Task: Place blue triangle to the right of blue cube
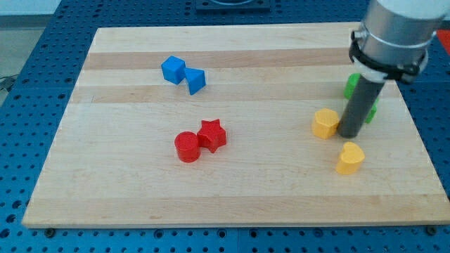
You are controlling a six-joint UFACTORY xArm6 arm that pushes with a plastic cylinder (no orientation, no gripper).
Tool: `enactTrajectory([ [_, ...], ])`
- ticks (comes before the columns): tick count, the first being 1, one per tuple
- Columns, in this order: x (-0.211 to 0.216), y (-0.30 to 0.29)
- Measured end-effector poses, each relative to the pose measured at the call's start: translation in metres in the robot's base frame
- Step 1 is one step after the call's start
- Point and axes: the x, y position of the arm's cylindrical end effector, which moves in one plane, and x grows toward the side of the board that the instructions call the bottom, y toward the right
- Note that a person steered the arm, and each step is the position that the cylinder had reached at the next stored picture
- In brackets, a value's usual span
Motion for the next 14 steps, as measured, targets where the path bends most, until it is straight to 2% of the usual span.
enactTrajectory([
  [1,-0.043,0.000],
  [2,-0.065,-0.048],
  [4,-0.066,-0.225],
  [5,-0.066,-0.283],
  [7,-0.105,-0.216],
  [8,-0.107,-0.209],
  [9,-0.096,-0.230],
  [10,-0.071,-0.317],
  [11,-0.066,-0.363],
  [12,-0.075,-0.380],
  [13,-0.116,-0.374],
  [14,-0.116,-0.370],
])
